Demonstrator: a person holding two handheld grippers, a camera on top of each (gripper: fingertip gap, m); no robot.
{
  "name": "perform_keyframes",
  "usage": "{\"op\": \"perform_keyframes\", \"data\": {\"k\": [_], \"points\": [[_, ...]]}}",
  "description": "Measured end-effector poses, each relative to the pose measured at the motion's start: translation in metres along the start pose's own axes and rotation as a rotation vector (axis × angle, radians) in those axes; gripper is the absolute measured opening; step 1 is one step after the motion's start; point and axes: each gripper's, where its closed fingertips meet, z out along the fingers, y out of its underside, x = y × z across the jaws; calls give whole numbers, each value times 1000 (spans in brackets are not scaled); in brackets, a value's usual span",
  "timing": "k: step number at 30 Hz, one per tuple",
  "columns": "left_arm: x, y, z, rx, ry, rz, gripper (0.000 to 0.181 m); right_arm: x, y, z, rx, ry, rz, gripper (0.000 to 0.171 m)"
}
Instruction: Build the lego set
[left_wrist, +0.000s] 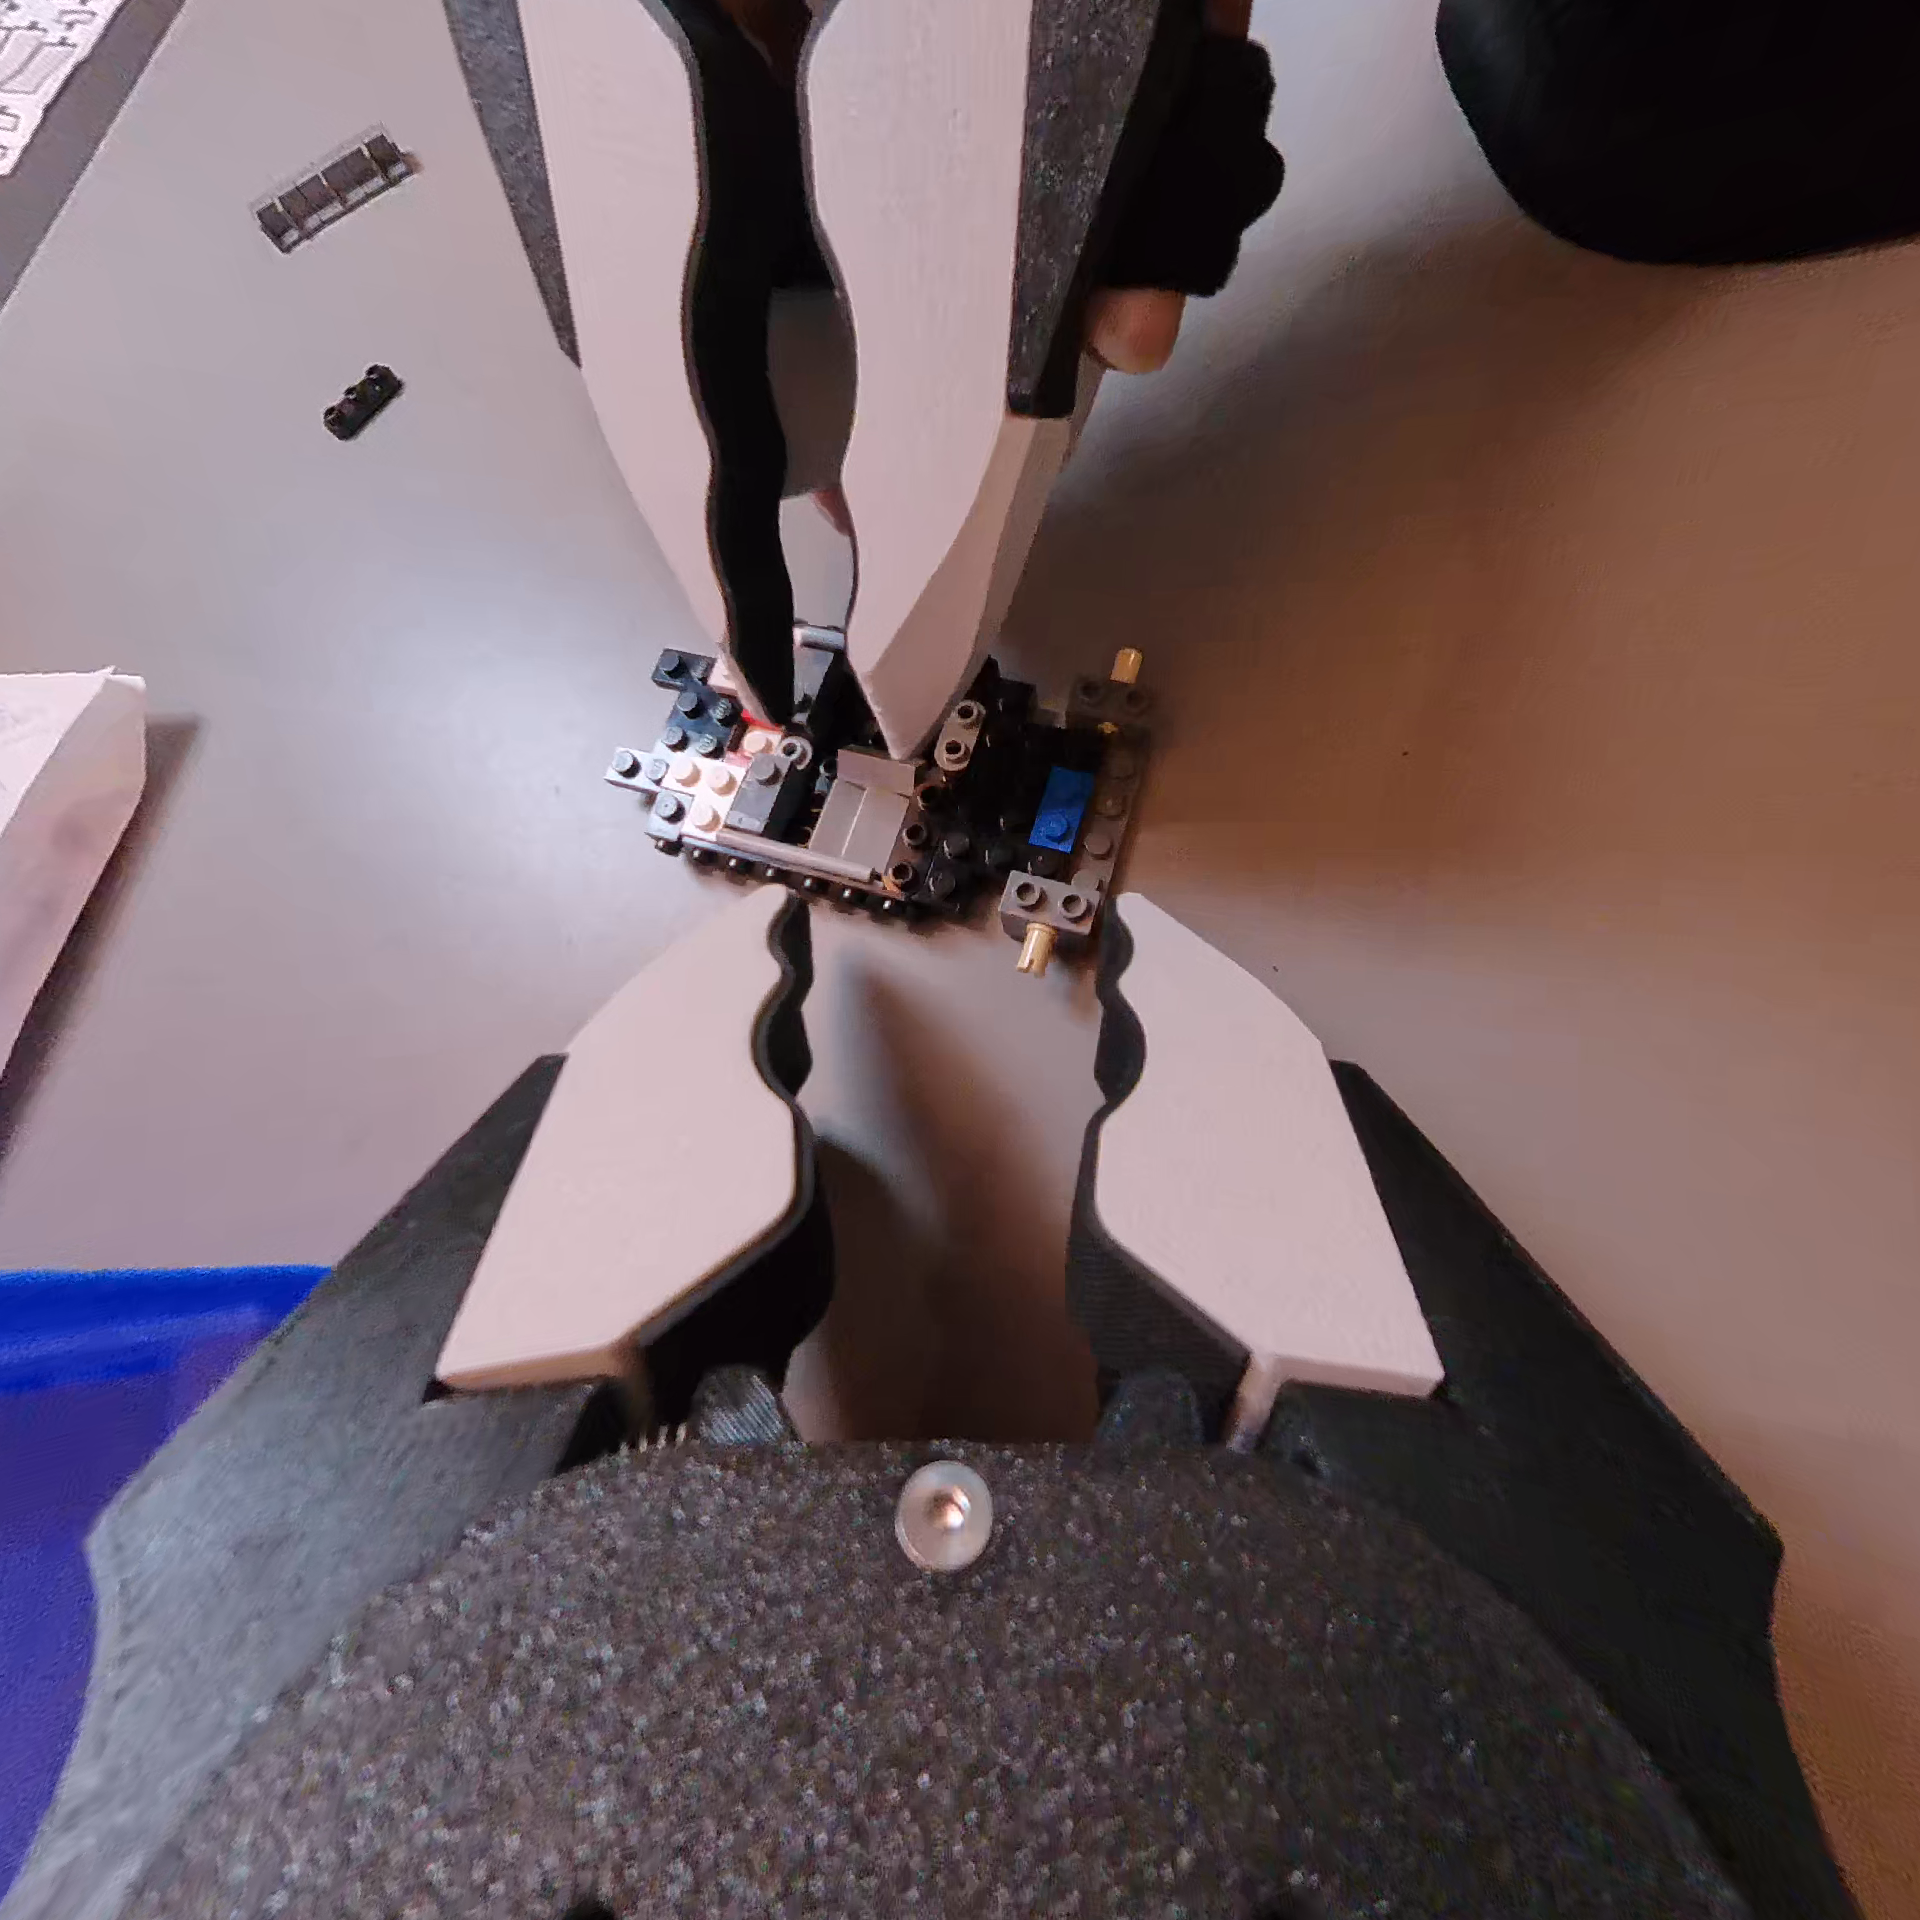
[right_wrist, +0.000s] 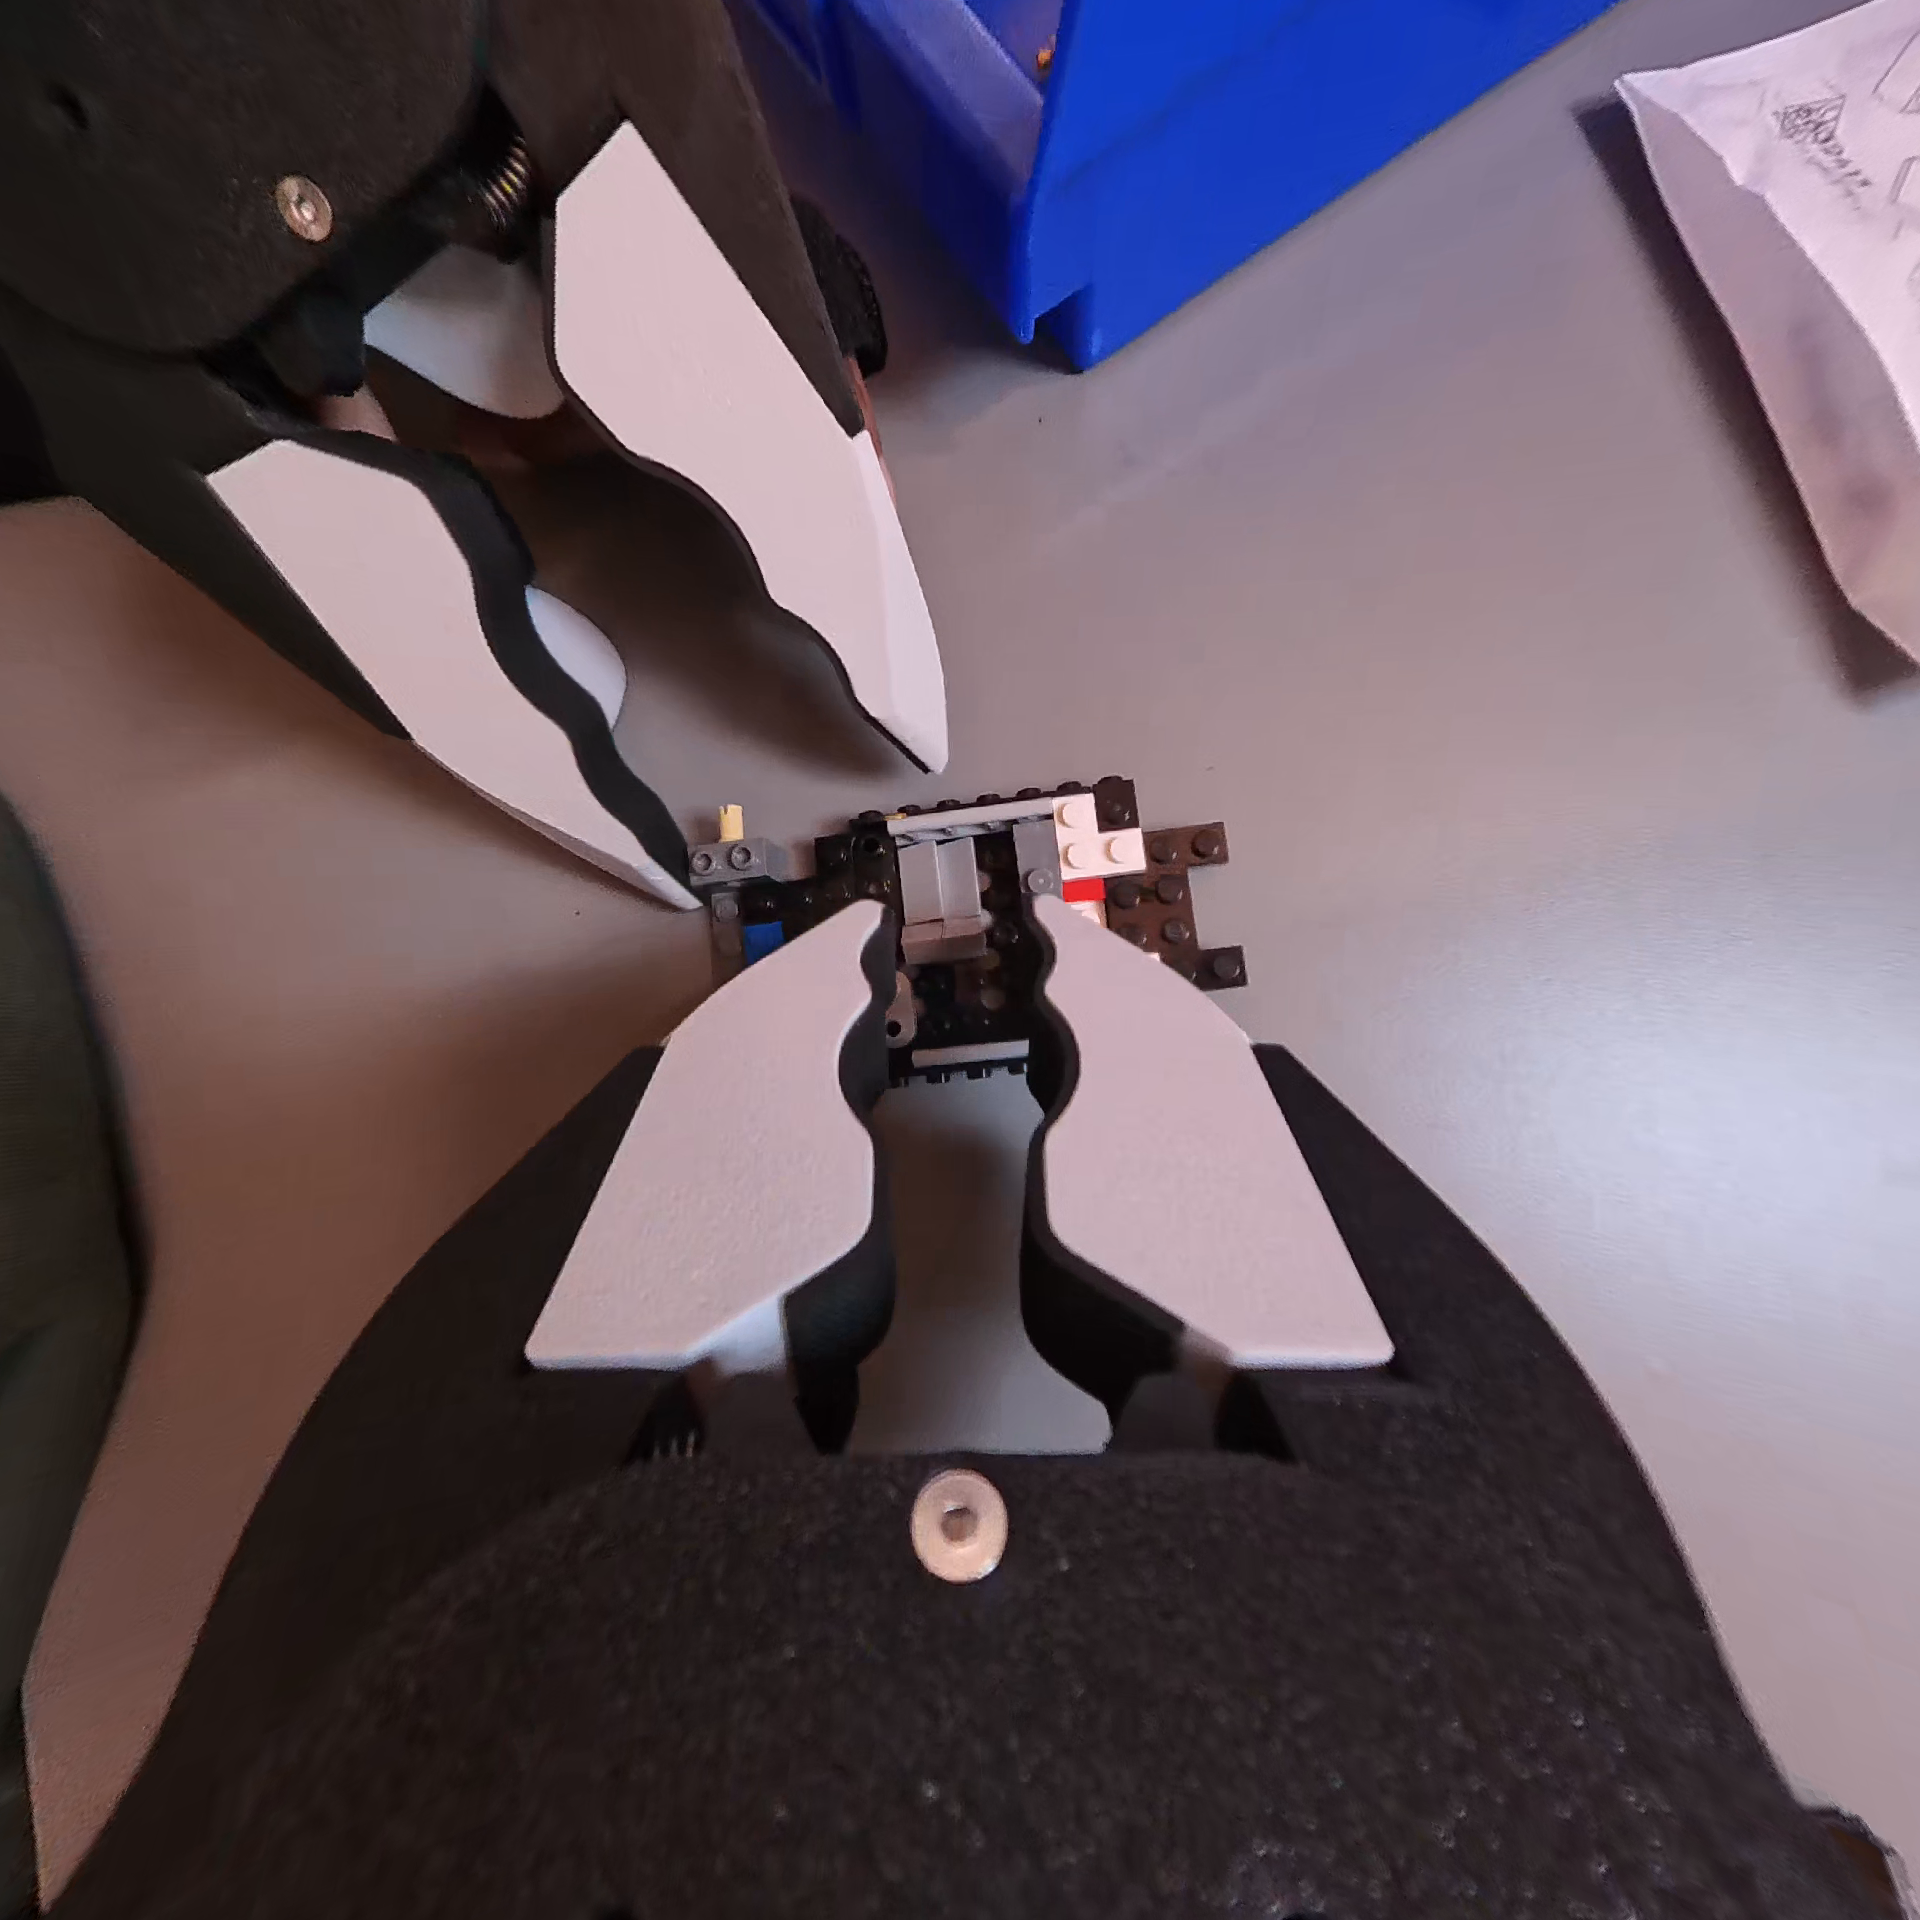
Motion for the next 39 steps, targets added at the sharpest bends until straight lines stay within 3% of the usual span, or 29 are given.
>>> {"op": "perform_keyframes", "data": {"k": [5, 10, 16, 22, 26, 39], "points": [[-4, 3, -2, -5, -17, 15, 41, 1, 0, 0, 26, 17, -10, 22], [-9, 5, -6, -9, -30, 14, 45, 5, -1, -3, 49, 45, -2, 22], [3, 3, -1, -11, 52, -106, 74, 10, -2, -7, 76, 71, 20, 22], [-2, -4, 13, -46, -60, -169, 93, 13, 0, -6, 83, 79, 34, 22], [-4, -5, 14, -58, -81, -196, 64, 15, 1, -7, 91, 83, 37, 22], [-13, 3, 8, -56, -70, -204, 62, 0, -7, -8, 118, 39, 37, 23]]}}
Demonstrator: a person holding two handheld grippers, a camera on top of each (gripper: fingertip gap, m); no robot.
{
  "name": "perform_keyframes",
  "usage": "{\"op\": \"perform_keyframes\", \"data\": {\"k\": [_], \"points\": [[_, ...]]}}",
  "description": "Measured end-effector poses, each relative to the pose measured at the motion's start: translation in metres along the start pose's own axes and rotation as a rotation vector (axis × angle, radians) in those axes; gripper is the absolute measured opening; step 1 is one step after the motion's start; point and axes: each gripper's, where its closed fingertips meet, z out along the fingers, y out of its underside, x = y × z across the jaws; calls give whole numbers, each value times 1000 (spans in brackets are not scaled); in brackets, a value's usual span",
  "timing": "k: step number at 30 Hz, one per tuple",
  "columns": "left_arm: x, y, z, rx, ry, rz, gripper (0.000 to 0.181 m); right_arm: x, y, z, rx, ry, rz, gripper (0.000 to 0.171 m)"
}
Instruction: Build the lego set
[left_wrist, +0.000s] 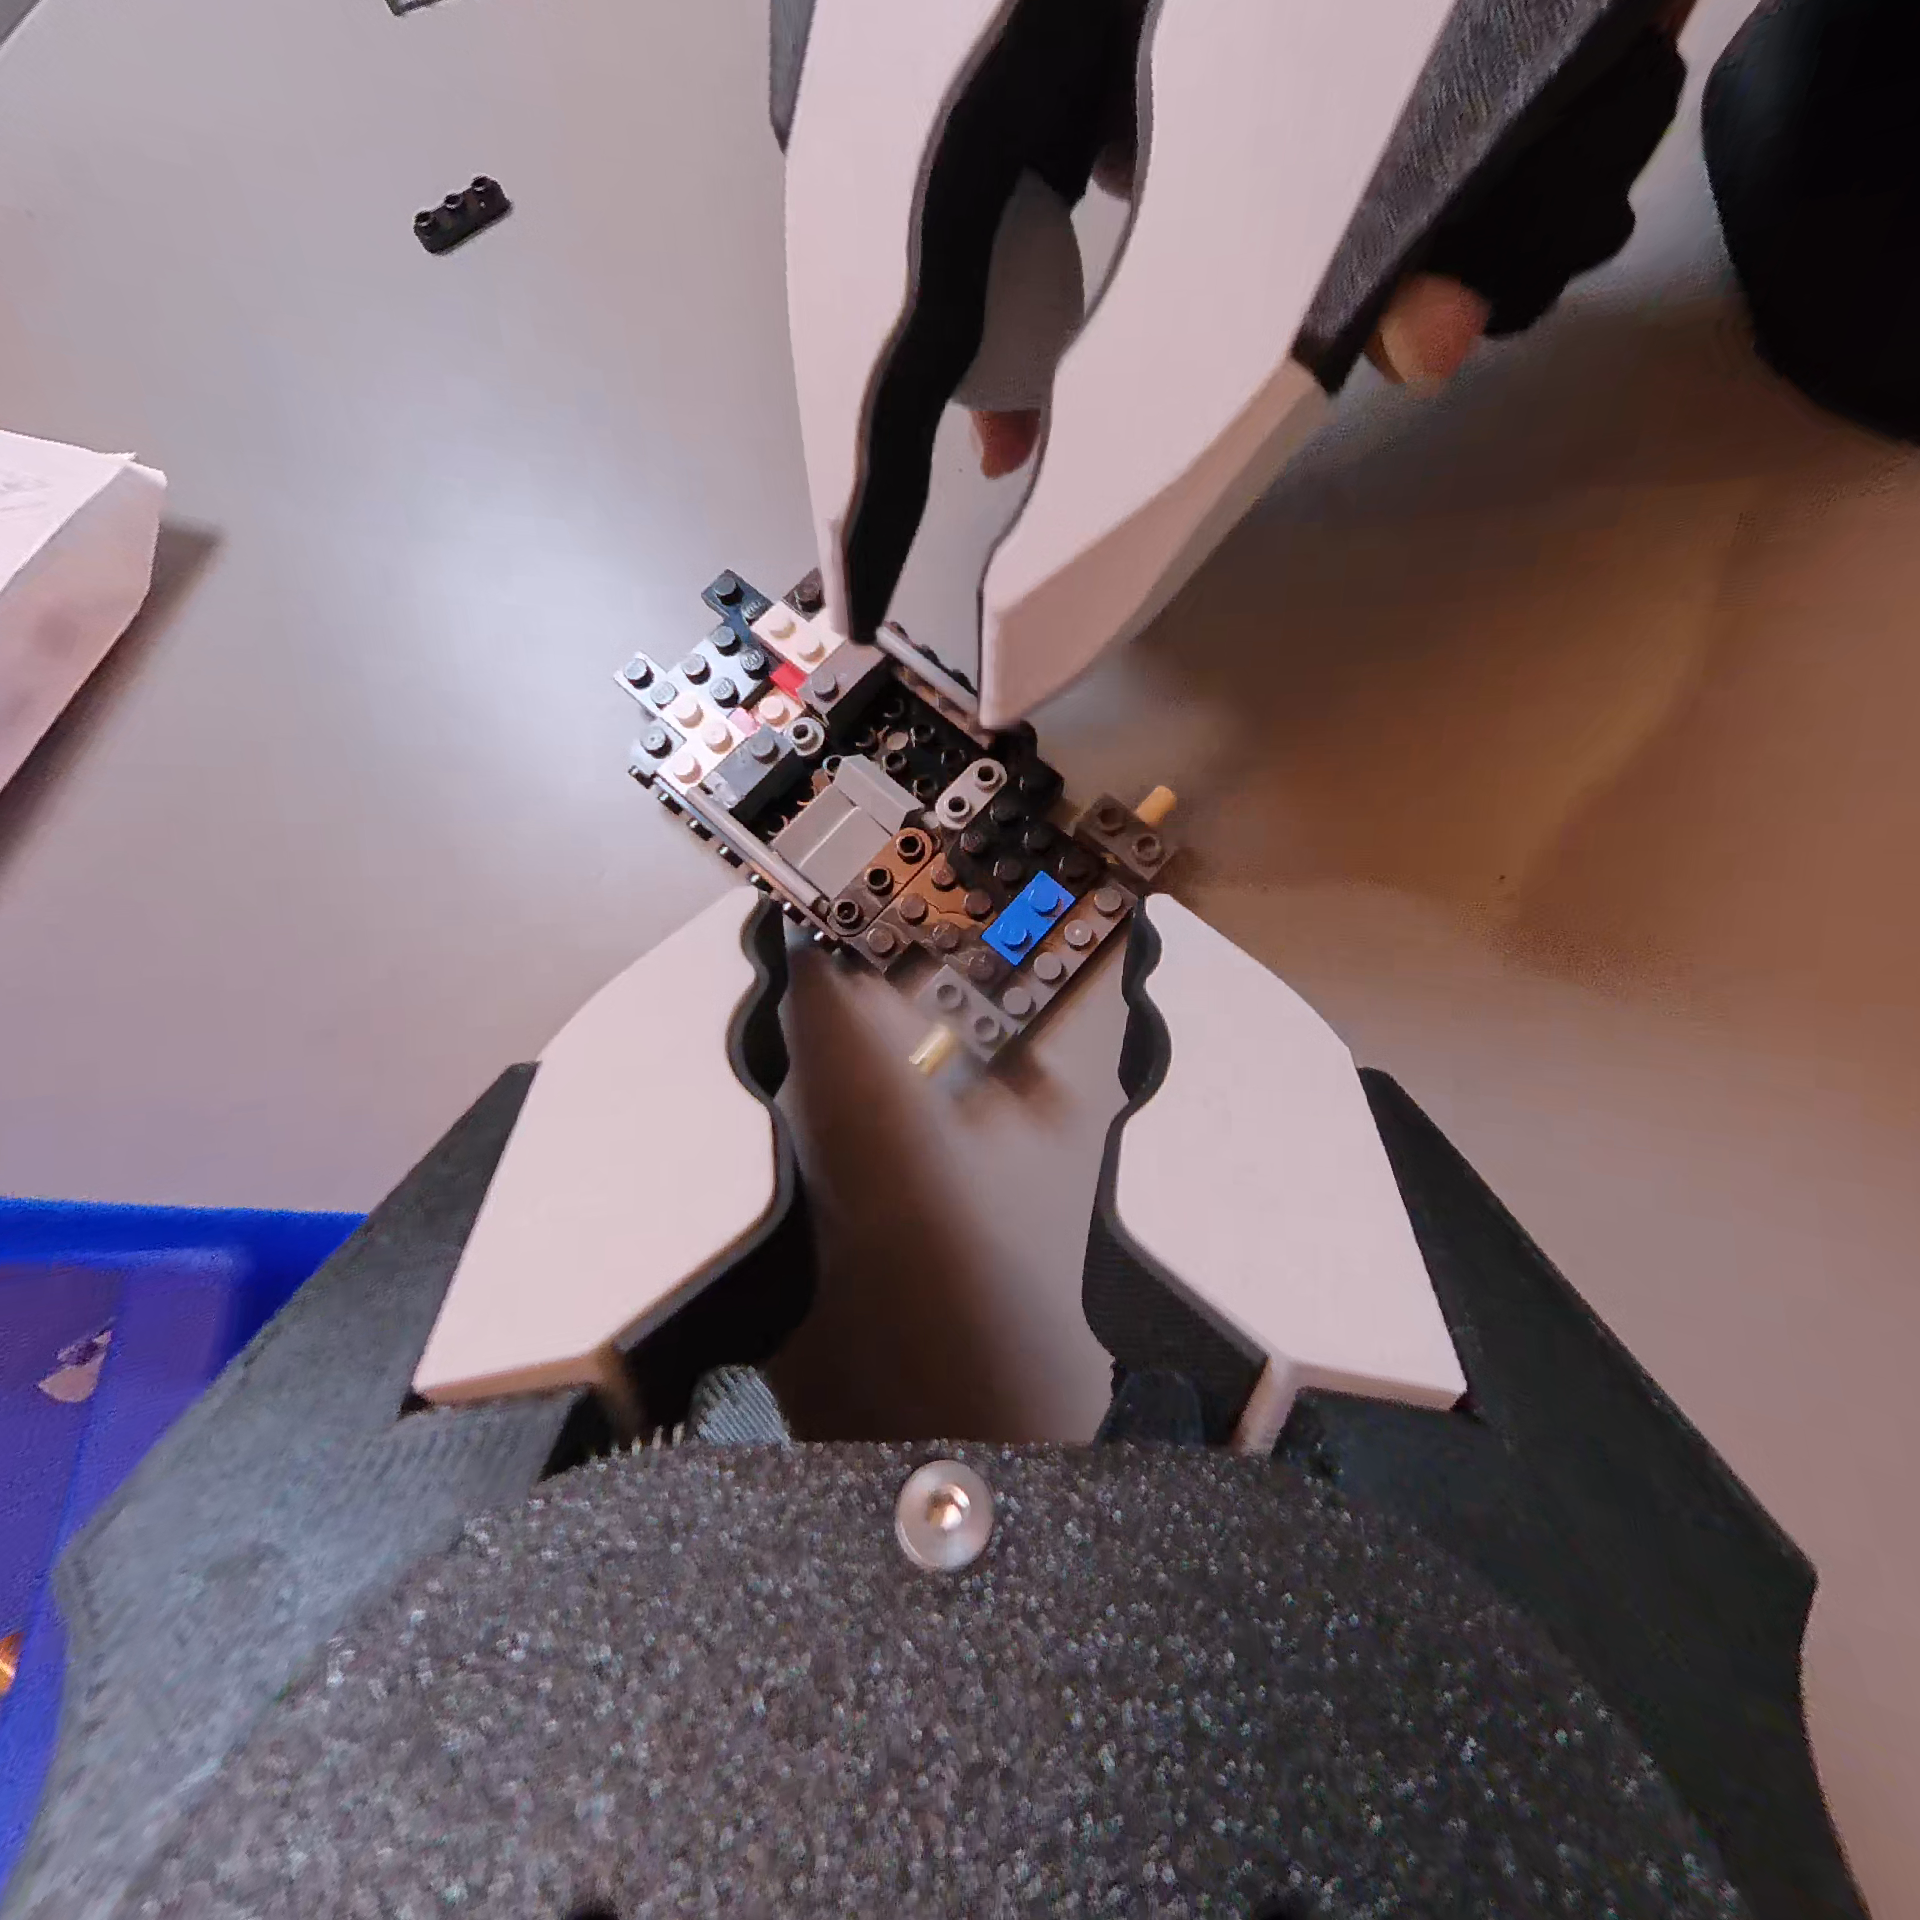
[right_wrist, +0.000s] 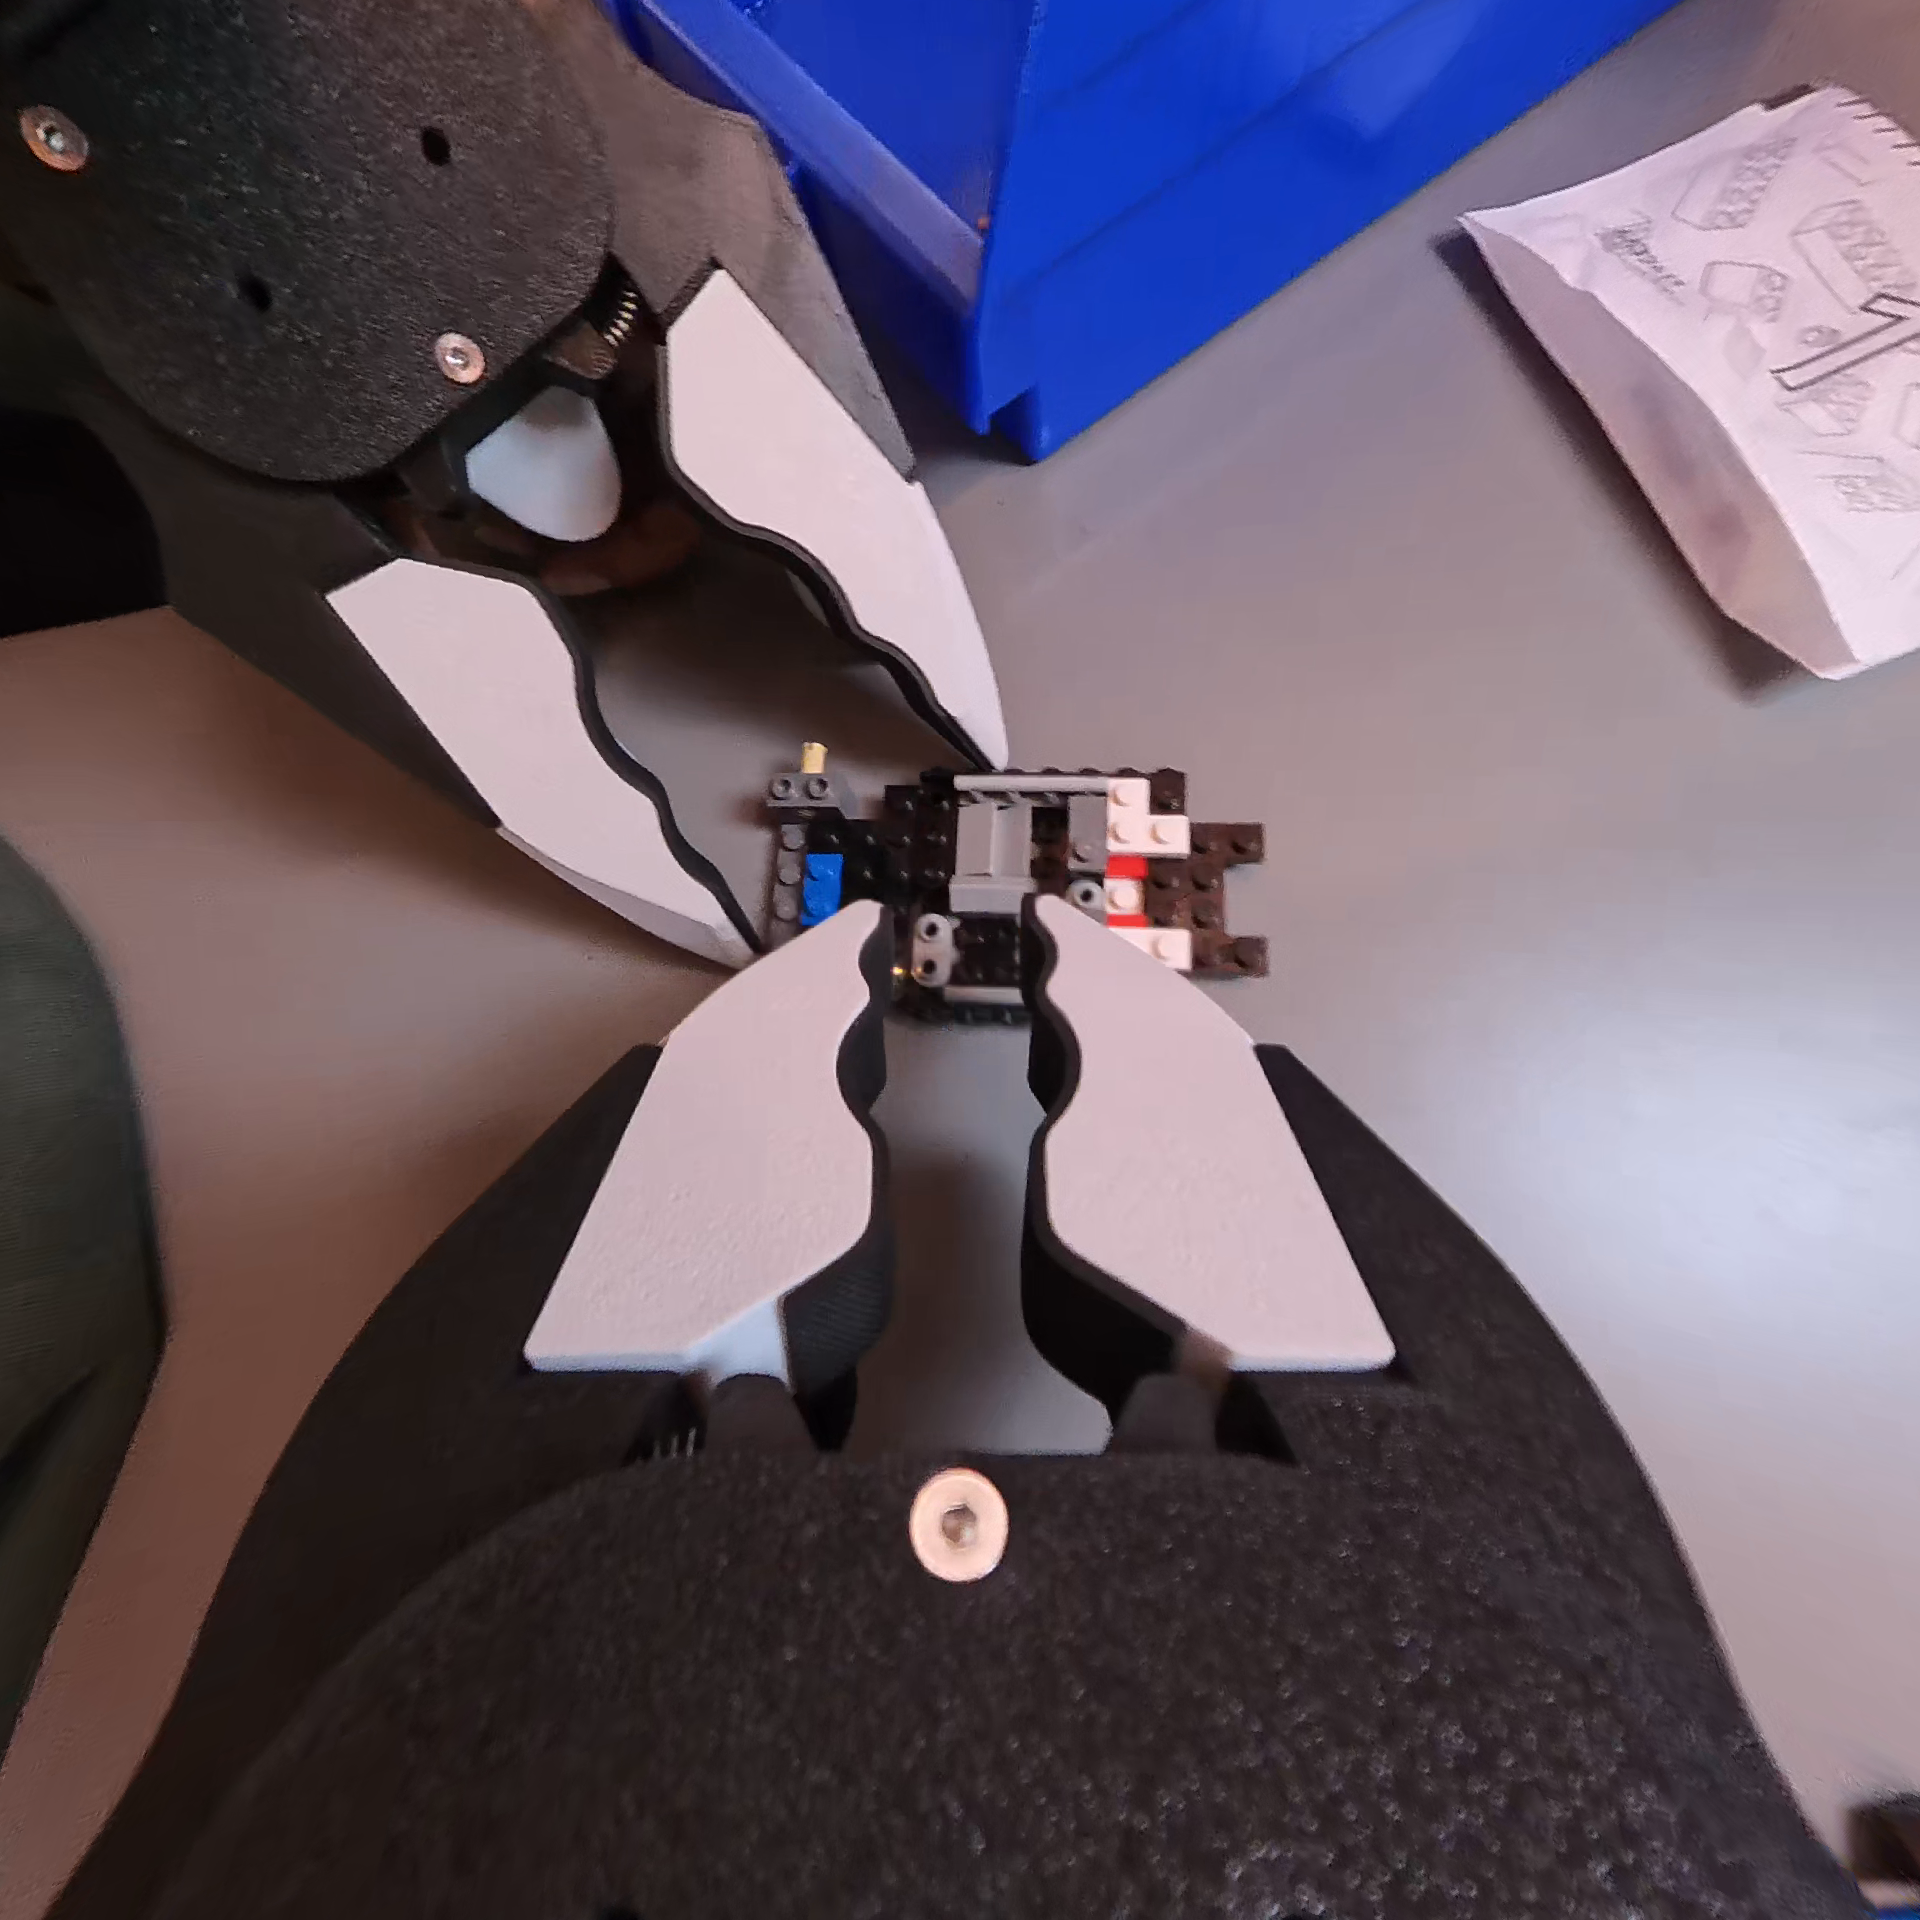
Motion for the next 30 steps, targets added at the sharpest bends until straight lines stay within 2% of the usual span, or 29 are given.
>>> {"op": "perform_keyframes", "data": {"k": [8, 16, 26, 27, 28, 30], "points": [[1, -1, 1, 19, 19, 20, 62, -11, 0, 26, -117, -10, -47, 23], [3, -1, 1, 19, 27, 24, 61, -5, 2, 30, -233, -10, -30, 22], [3, 0, 0, 18, 32, 20, 61, -7, -1, 30, -123, -37, 16, 16], [3, 0, 0, 23, 30, 14, 61, -30, -9, 28, -56, -204, 39, 13], [1, 0, 1, 19, 29, -2, 60, -43, -15, 28, -27, -284, 132, 11], [2, 0, 0, 30, 44, 8, 56, -23, -10, 23, -43, -139, 35, 6]]}}
